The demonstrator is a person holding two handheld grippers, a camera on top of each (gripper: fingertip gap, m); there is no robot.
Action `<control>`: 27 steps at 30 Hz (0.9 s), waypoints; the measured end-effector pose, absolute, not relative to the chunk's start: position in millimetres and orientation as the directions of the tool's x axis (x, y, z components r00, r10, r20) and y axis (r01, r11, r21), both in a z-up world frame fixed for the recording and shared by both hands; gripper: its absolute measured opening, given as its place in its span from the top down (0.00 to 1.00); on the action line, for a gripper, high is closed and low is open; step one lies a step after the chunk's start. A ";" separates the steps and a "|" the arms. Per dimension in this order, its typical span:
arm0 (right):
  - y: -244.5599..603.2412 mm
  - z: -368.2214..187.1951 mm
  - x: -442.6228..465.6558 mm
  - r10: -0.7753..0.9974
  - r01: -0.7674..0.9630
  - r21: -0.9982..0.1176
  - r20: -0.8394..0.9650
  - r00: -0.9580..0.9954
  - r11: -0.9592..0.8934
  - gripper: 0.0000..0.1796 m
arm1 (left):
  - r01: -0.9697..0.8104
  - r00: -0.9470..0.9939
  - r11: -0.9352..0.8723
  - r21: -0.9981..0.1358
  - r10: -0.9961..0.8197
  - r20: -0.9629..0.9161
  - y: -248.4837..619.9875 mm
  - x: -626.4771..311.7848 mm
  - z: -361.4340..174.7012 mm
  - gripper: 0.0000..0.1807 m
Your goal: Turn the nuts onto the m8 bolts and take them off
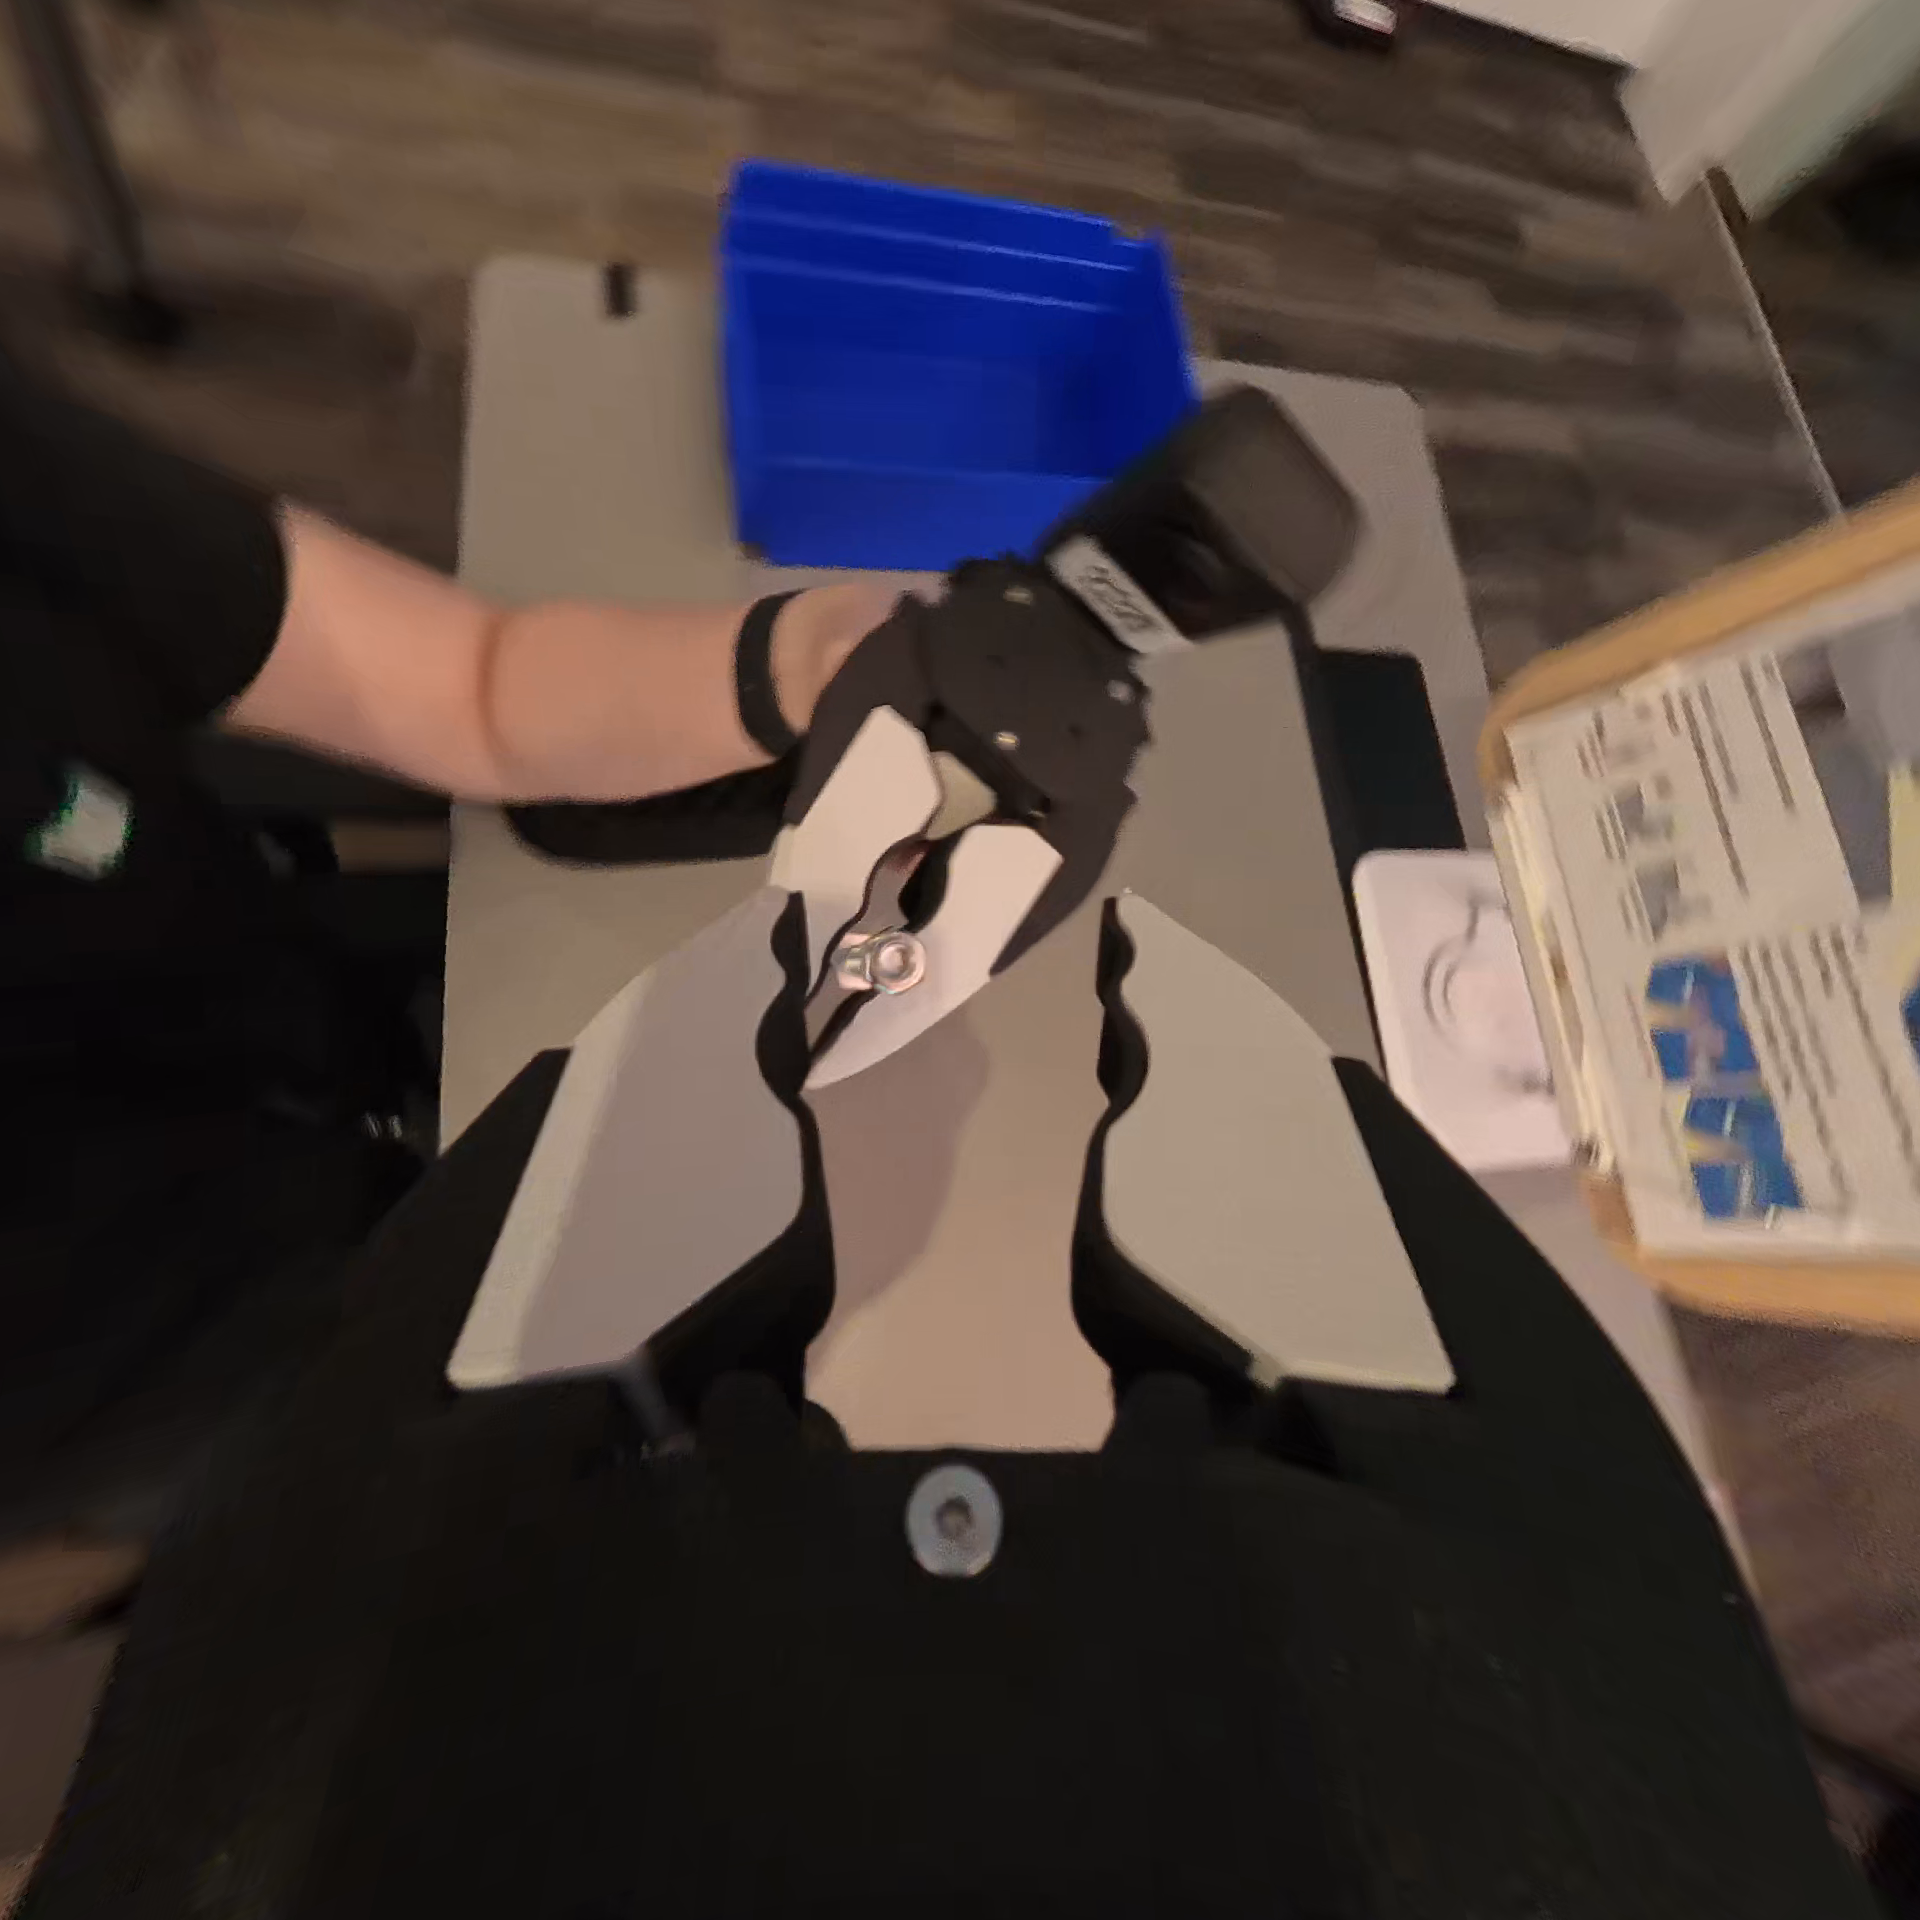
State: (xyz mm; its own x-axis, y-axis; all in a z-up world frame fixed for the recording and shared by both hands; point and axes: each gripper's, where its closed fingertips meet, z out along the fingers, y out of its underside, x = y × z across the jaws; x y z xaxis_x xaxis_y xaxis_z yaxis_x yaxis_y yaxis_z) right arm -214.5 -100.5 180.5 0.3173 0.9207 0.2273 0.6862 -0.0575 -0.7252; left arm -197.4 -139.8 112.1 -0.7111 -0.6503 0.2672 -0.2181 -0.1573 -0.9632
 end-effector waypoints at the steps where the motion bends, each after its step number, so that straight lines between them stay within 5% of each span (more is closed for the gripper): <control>1: -88.3 184.9 -208.0 0.887 0.644 -0.749 0.184 0.423 -0.152 0.73 | -0.202 -0.663 -0.167 -0.965 -0.702 0.260 -129.3 -191.6 112.1 0.95; 8: -43.9 163.3 -183.1 0.712 0.486 -0.690 -0.061 0.700 -0.537 0.75 | -0.151 -0.184 -0.172 -0.973 -0.963 0.199 -48.4 -159.2 97.5 0.95; 19: 5.7 140.3 -176.8 0.611 0.485 -0.596 -0.011 0.792 -0.640 0.77 | -0.177 0.251 -0.107 -0.978 -0.966 0.060 8.8 -156.9 82.3 0.95; 27: 17.4 128.6 -186.3 0.582 0.418 -0.573 -0.130 0.803 -0.705 0.77 | -0.187 0.392 -0.076 -0.979 -0.920 -0.003 26.8 -164.8 82.2 0.95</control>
State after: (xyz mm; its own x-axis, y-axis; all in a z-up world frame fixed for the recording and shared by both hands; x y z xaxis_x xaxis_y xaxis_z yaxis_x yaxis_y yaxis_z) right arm -186.3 17.4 128.6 0.8027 0.5820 -0.1298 0.4181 -0.7045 -0.5734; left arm -164.8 26.8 82.2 0.3918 -0.9200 -0.0031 -0.1872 -0.0764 -0.9794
